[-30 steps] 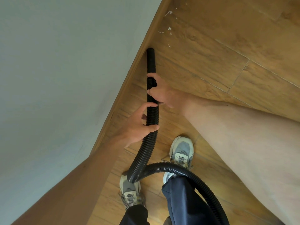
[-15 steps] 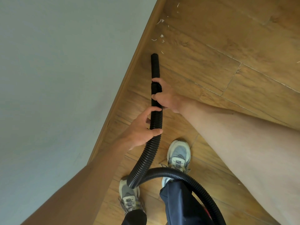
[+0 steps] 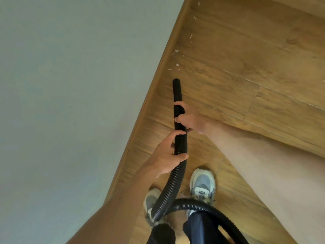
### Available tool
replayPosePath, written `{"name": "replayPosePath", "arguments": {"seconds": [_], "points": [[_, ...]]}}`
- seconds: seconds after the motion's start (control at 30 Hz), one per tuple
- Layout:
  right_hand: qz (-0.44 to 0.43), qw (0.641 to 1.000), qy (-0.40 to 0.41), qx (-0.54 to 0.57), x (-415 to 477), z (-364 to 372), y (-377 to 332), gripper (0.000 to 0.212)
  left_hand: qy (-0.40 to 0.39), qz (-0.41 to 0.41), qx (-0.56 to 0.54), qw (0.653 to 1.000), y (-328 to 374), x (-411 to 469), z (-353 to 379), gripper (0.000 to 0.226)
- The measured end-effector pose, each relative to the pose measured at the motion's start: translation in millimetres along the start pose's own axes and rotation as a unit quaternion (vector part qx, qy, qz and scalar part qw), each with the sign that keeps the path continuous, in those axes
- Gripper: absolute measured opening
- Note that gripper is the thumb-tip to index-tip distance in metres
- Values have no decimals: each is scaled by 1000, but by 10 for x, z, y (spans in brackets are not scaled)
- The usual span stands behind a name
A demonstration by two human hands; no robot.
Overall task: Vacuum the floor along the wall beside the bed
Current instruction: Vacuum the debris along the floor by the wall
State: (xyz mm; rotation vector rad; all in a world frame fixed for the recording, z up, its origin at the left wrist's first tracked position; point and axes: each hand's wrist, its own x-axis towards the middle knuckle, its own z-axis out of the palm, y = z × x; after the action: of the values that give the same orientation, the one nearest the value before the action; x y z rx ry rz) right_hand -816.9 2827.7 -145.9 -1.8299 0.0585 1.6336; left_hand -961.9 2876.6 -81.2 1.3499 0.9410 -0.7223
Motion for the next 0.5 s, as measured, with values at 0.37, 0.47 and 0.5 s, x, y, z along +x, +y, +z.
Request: {"name": "replayPosePath", "arguments": {"seconds": [0.37, 0.47, 0.5], "points": [[24, 999, 21, -8, -56, 74, -129, 66, -10, -8, -5, 1000, 53, -53, -107, 66], [33, 999, 39, -8, -37, 162, -130, 67, -19, 0, 19, 1000, 1, -70, -182, 68], [33, 998, 45, -6, -31, 197, -132, 67, -21, 1, 24, 999, -18, -77, -213, 68]]}}
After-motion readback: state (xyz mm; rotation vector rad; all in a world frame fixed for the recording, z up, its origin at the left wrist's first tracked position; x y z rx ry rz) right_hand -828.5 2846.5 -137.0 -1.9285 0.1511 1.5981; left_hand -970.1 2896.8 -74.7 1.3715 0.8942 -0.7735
